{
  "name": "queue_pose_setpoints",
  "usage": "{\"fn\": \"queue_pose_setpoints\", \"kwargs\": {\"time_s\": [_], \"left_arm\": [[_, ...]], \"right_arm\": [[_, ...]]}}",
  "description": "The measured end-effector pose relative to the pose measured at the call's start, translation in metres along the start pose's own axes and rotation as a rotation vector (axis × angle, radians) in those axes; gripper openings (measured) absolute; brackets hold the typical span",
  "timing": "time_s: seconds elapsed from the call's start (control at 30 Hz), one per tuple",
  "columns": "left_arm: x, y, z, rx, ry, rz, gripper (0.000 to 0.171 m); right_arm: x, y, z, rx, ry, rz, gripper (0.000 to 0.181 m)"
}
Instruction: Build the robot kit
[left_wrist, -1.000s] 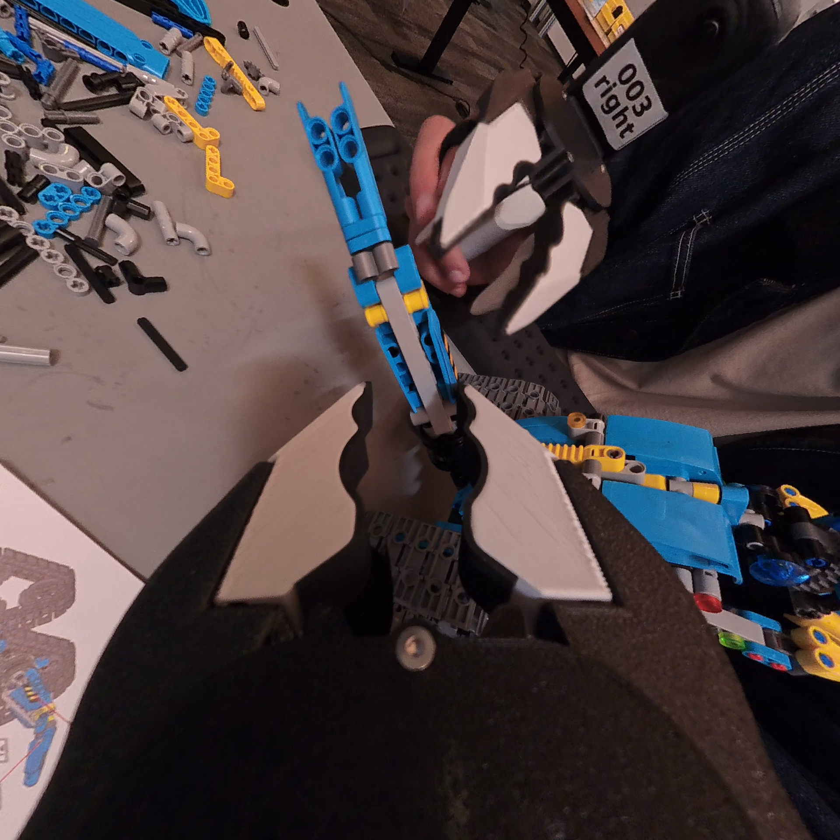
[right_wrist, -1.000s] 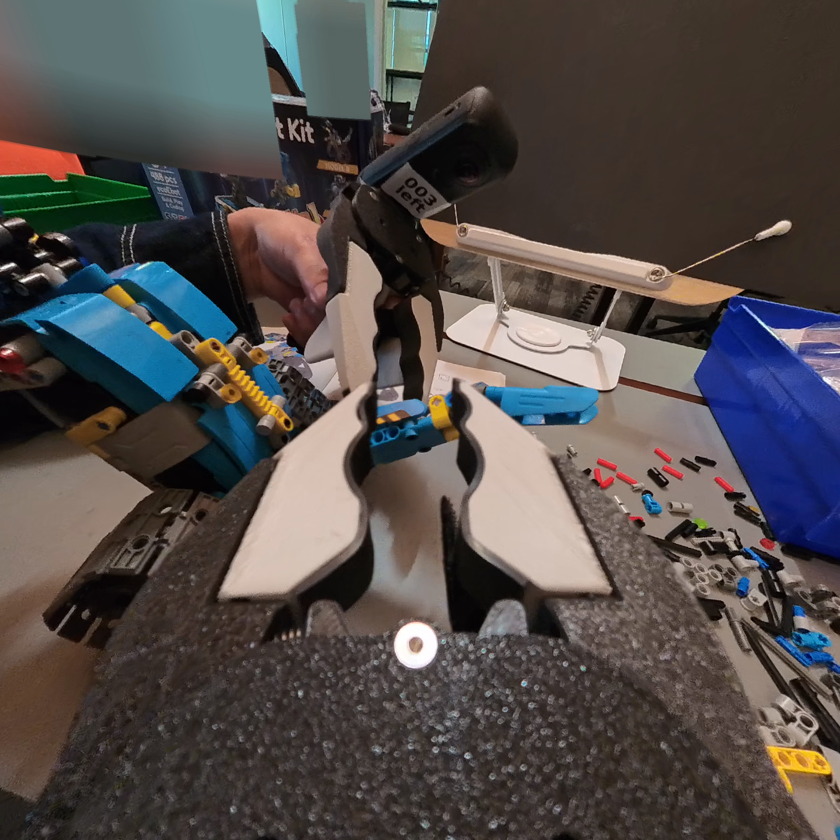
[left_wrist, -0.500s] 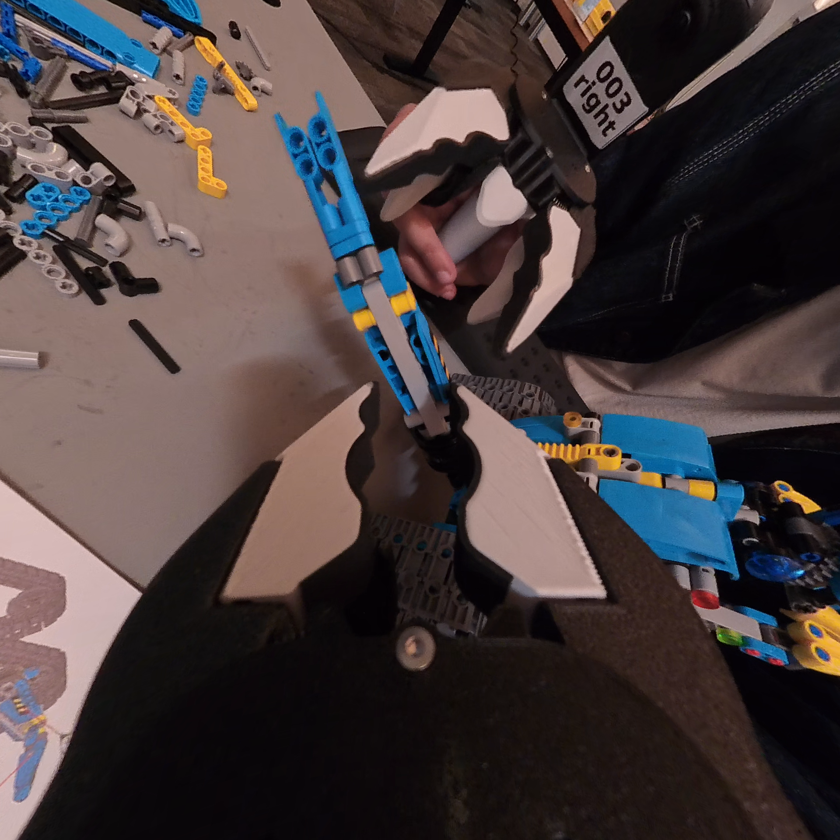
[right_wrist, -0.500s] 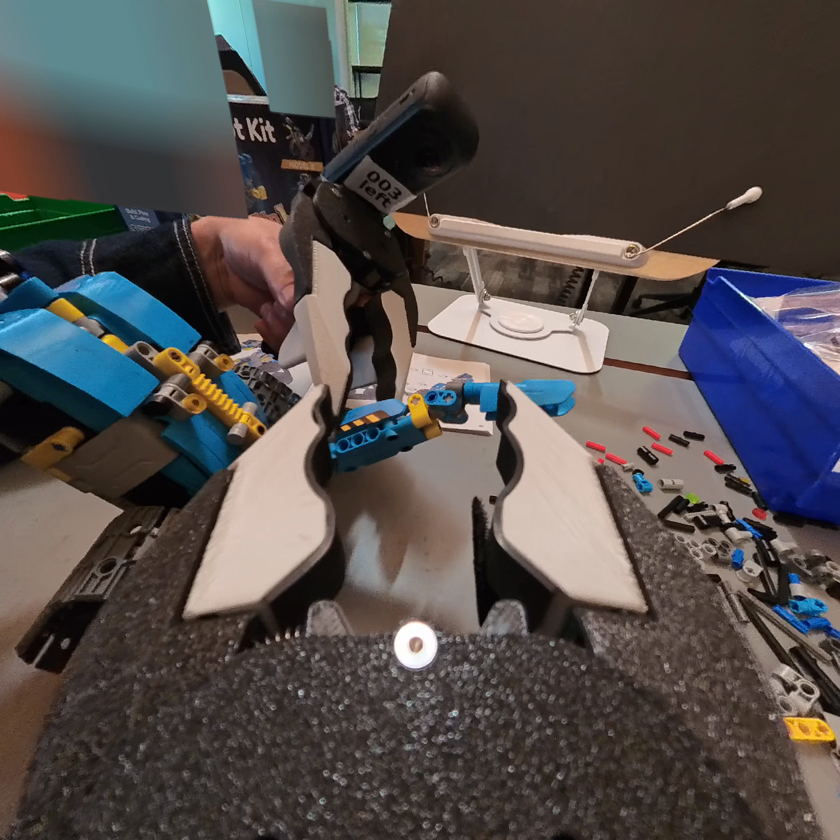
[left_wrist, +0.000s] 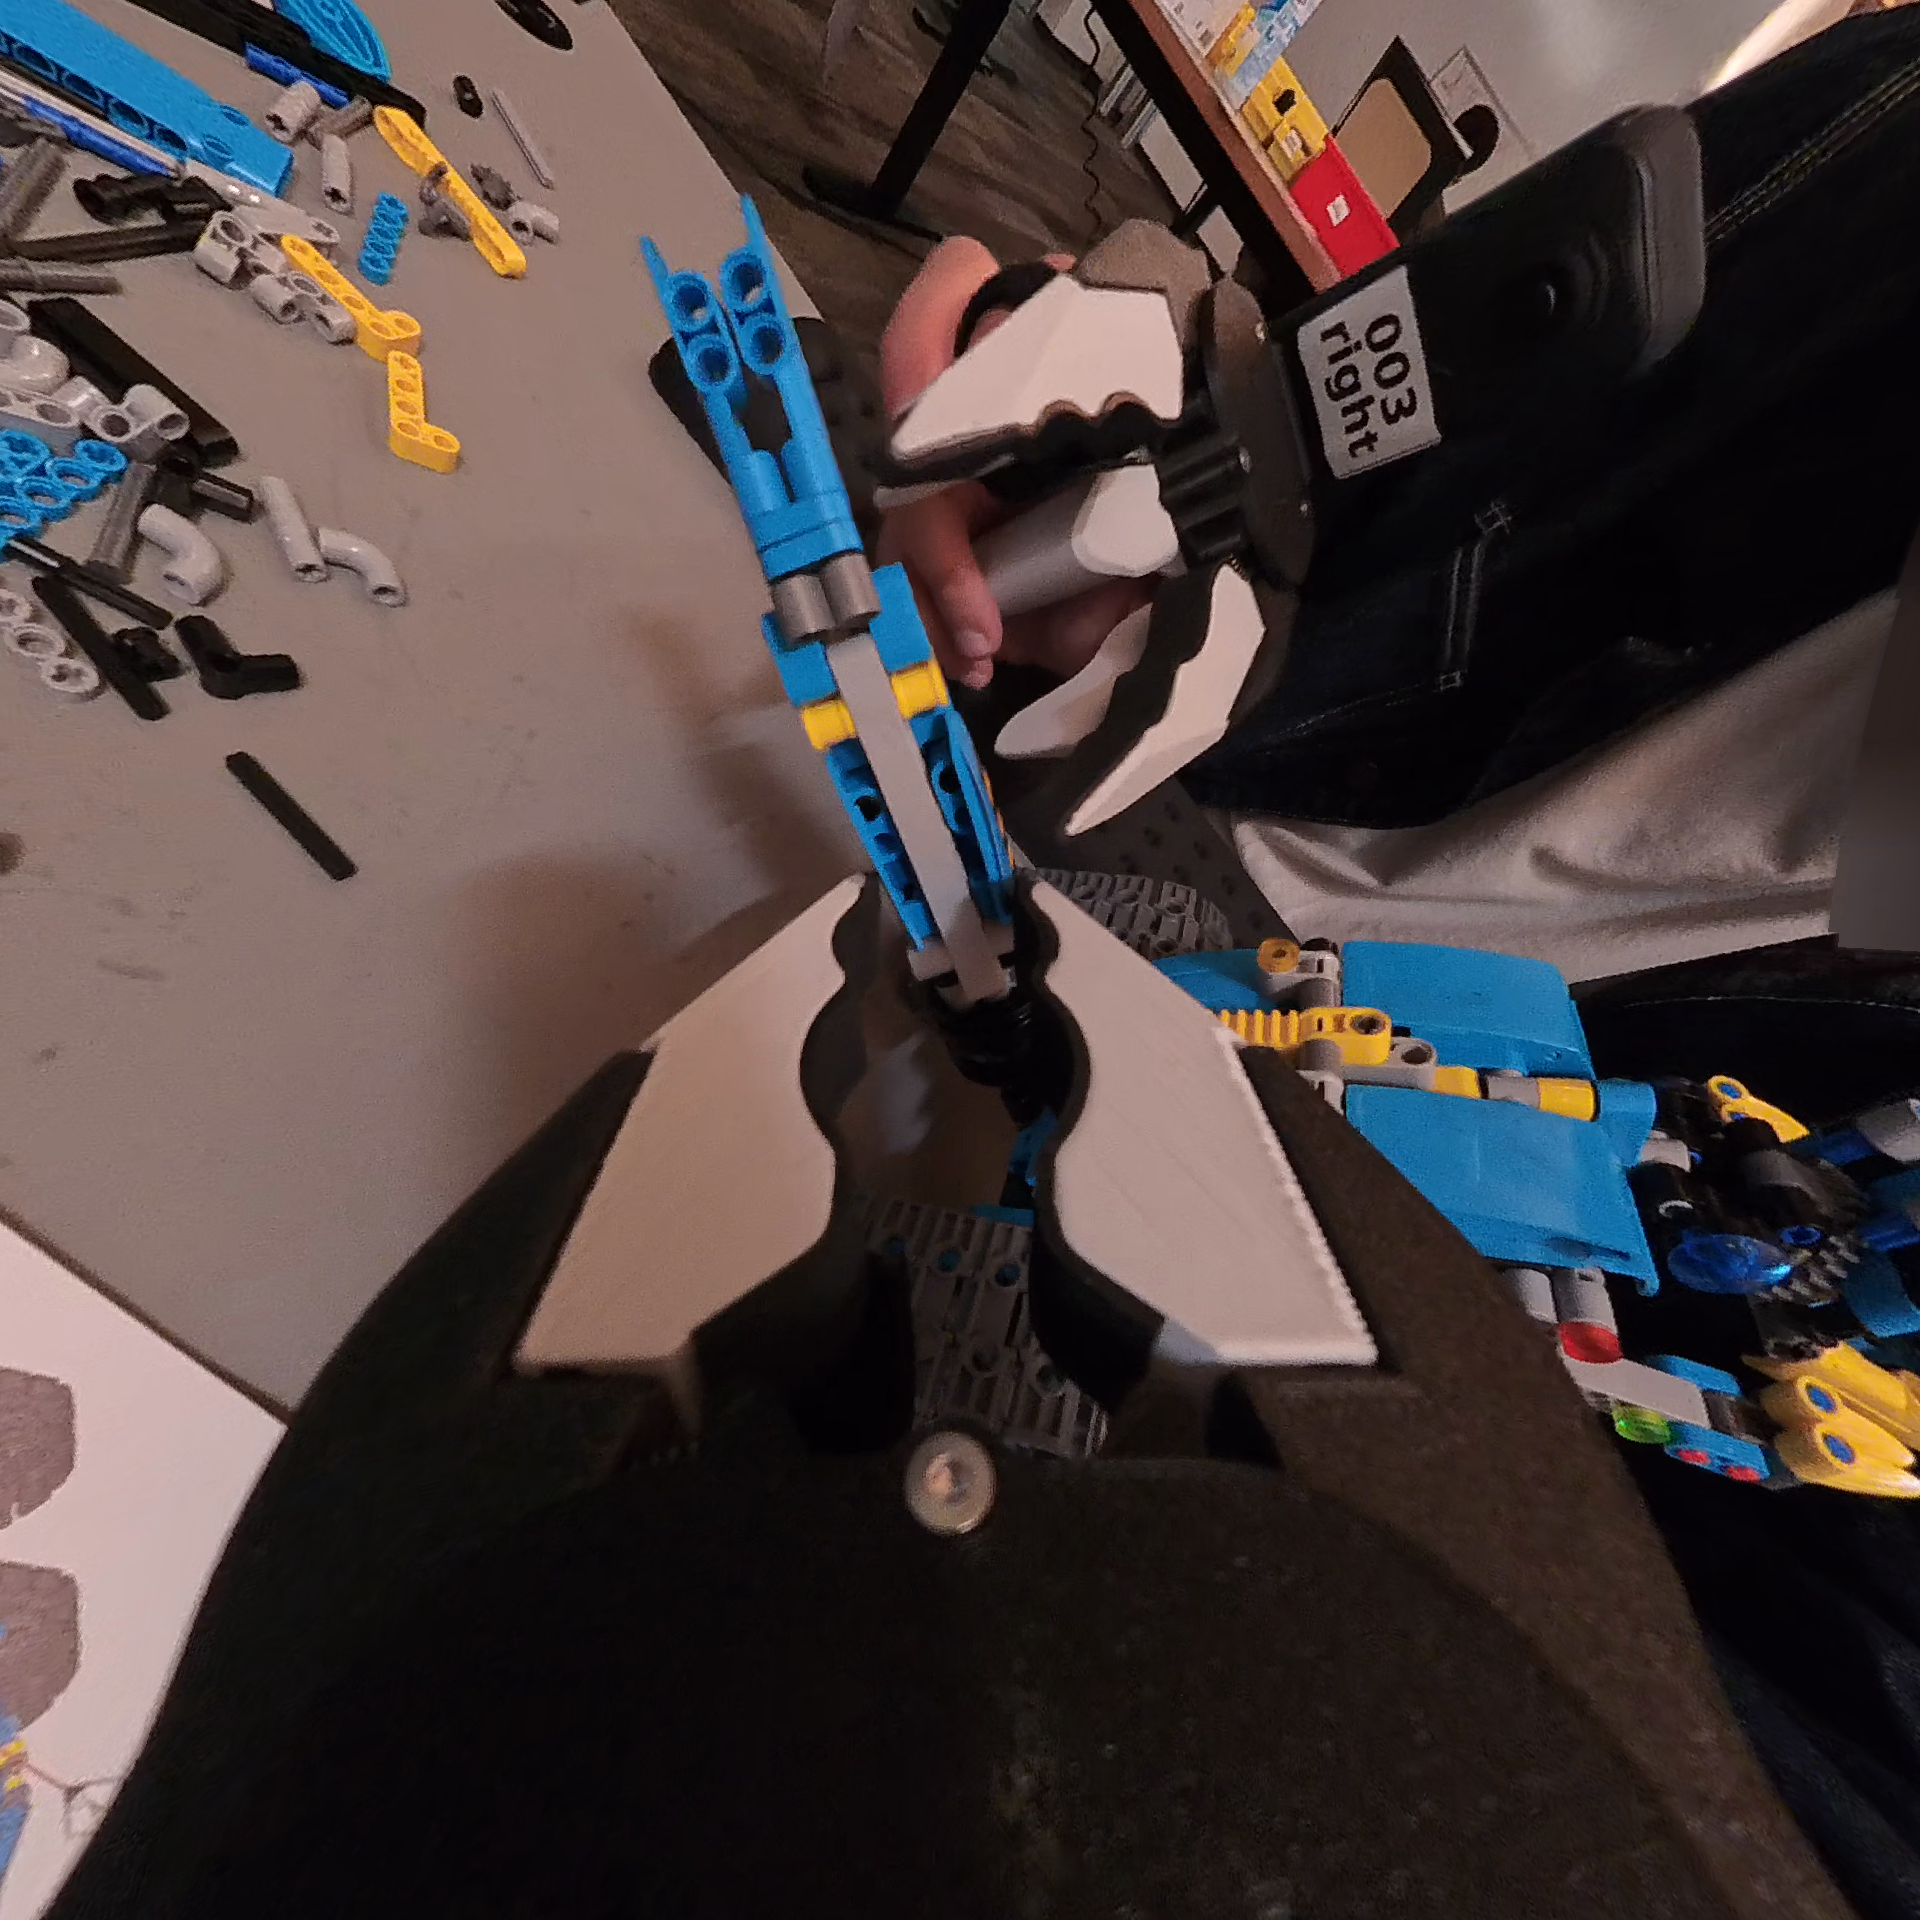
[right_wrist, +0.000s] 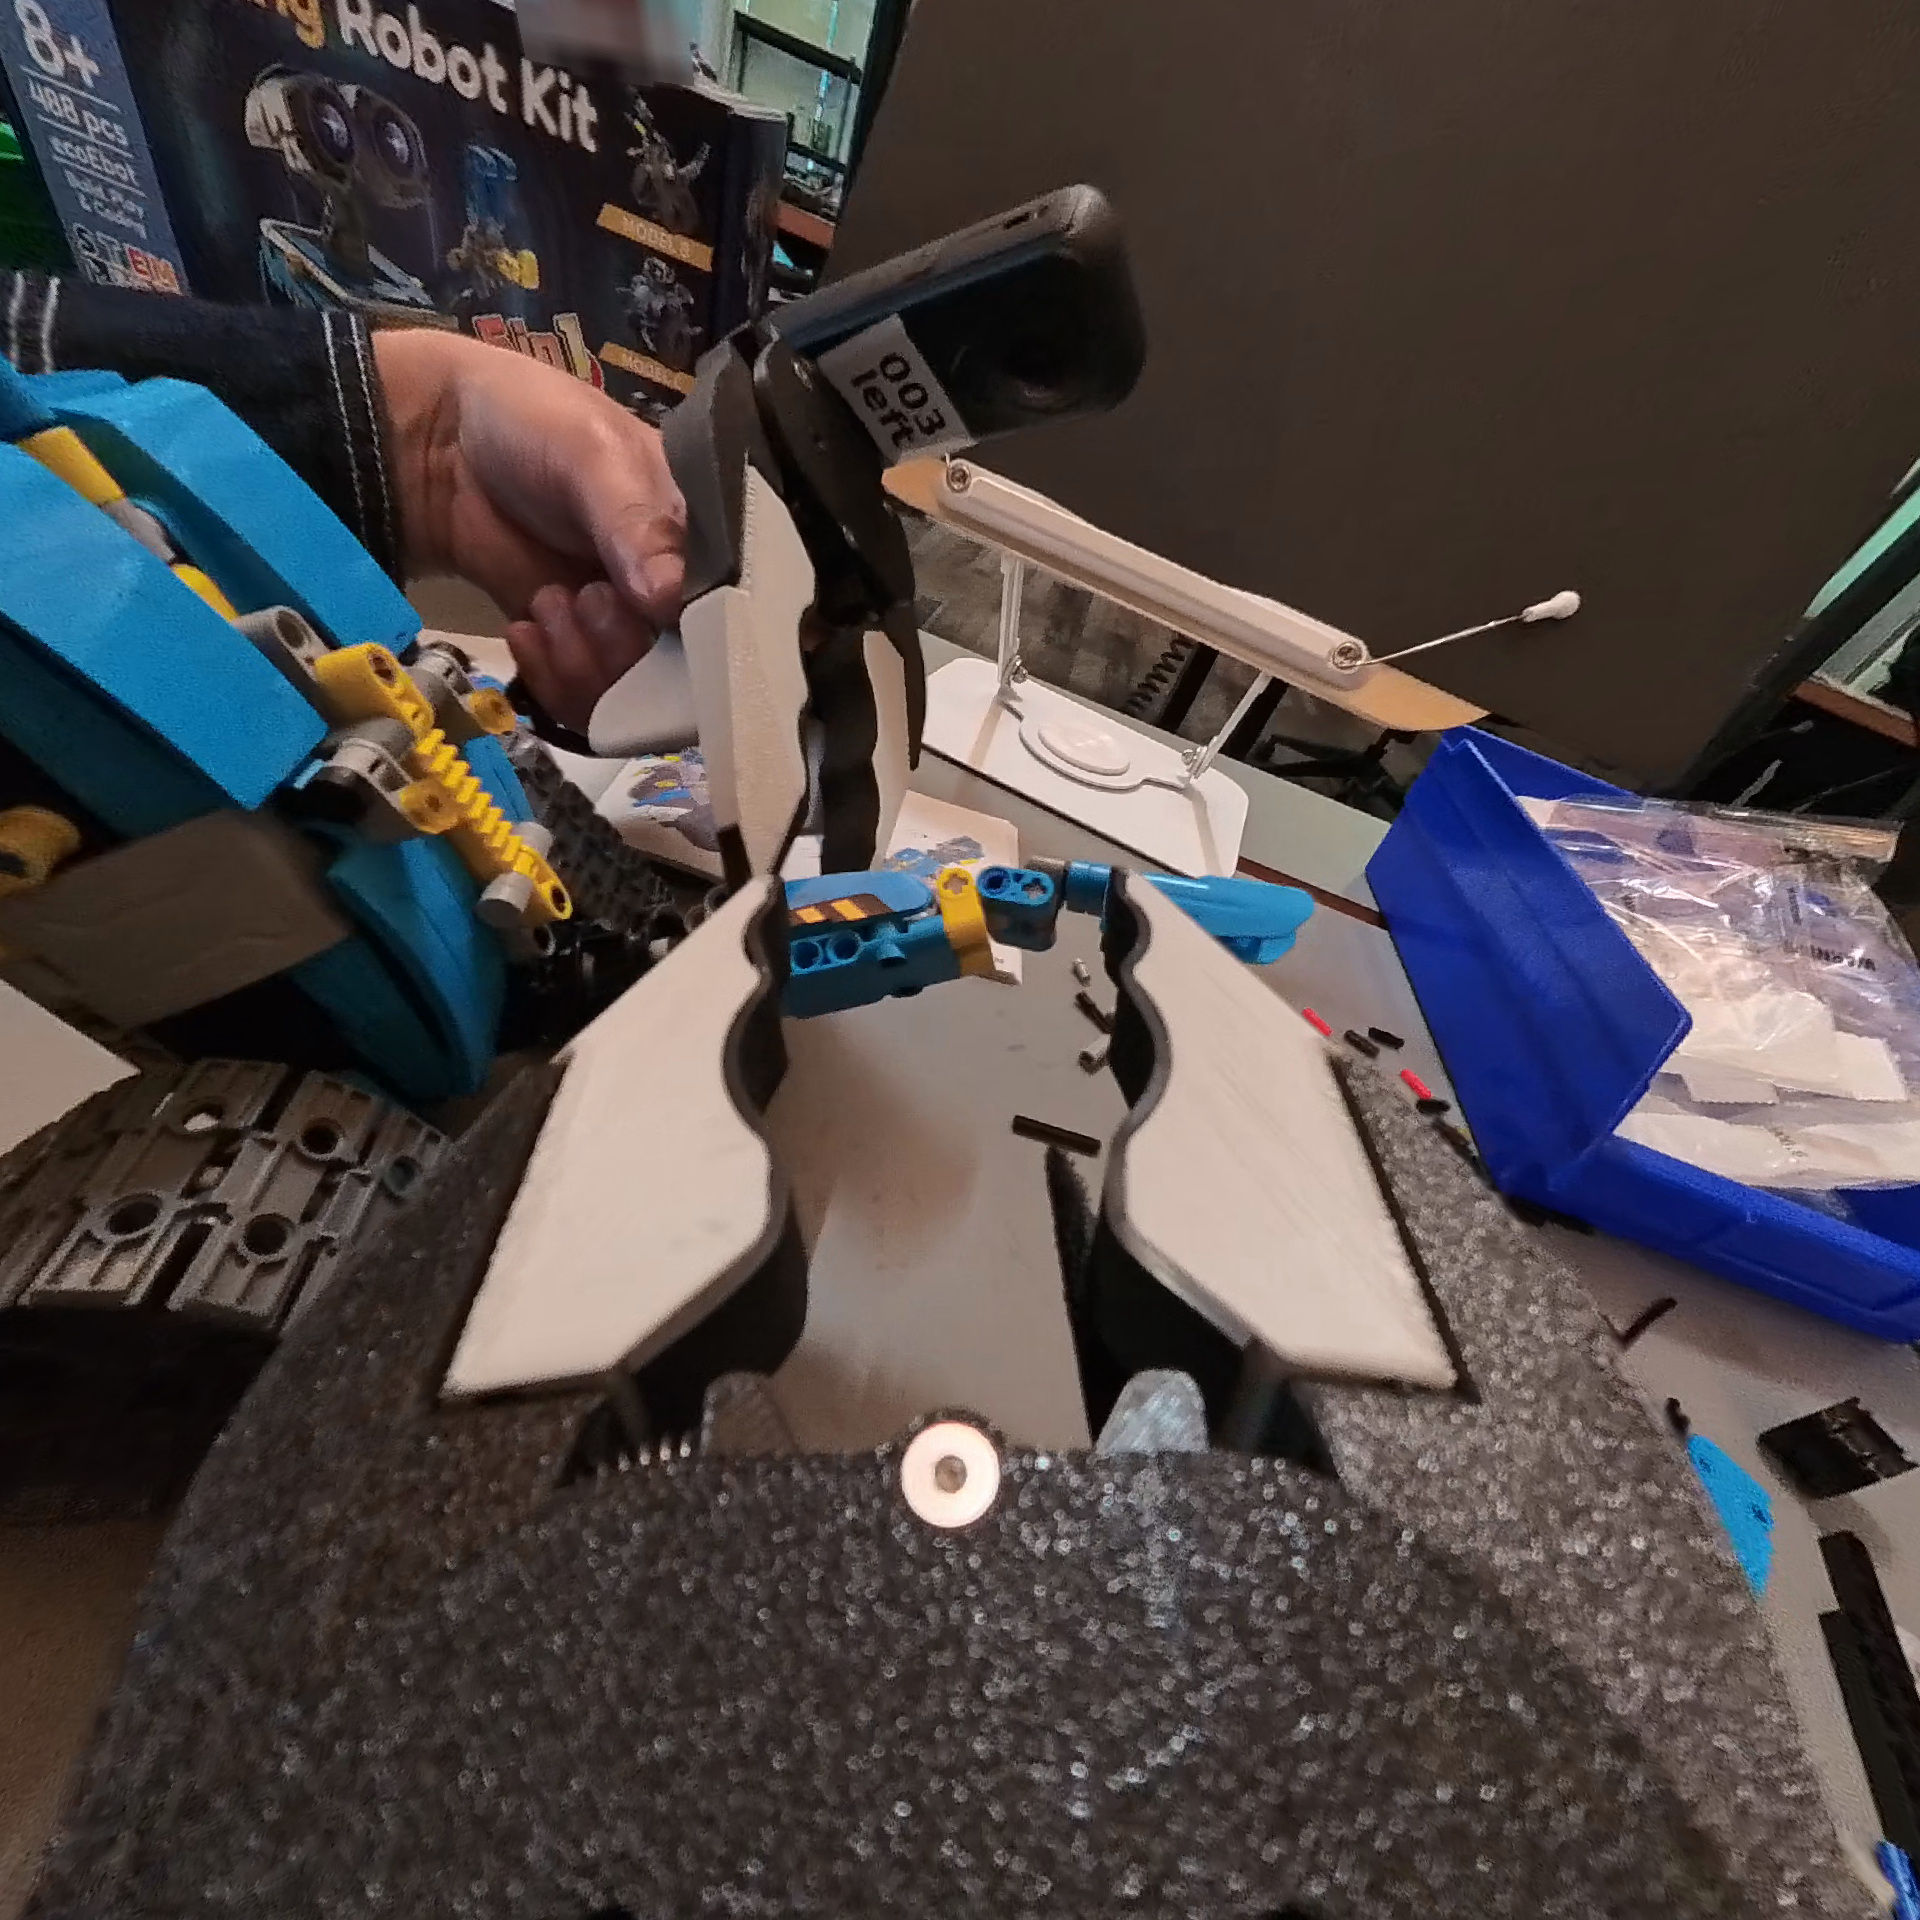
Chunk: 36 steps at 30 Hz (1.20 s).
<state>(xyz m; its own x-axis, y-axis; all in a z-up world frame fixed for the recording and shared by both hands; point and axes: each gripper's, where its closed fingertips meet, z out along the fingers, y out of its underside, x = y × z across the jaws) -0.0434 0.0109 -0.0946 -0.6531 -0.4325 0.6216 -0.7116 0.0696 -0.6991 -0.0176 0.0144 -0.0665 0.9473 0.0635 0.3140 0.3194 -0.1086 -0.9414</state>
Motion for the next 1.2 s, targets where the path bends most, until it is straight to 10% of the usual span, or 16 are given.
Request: {"fn": "queue_pose_setpoints", "kwargs": {"time_s": [1.2], "left_arm": [[0.000, 0.001, 0.001, -0.005, -0.002, -0.015, 0.025]], "right_arm": [[0.027, -0.001, -0.002, -0.005, 0.178, -0.073, 0.062]]}}
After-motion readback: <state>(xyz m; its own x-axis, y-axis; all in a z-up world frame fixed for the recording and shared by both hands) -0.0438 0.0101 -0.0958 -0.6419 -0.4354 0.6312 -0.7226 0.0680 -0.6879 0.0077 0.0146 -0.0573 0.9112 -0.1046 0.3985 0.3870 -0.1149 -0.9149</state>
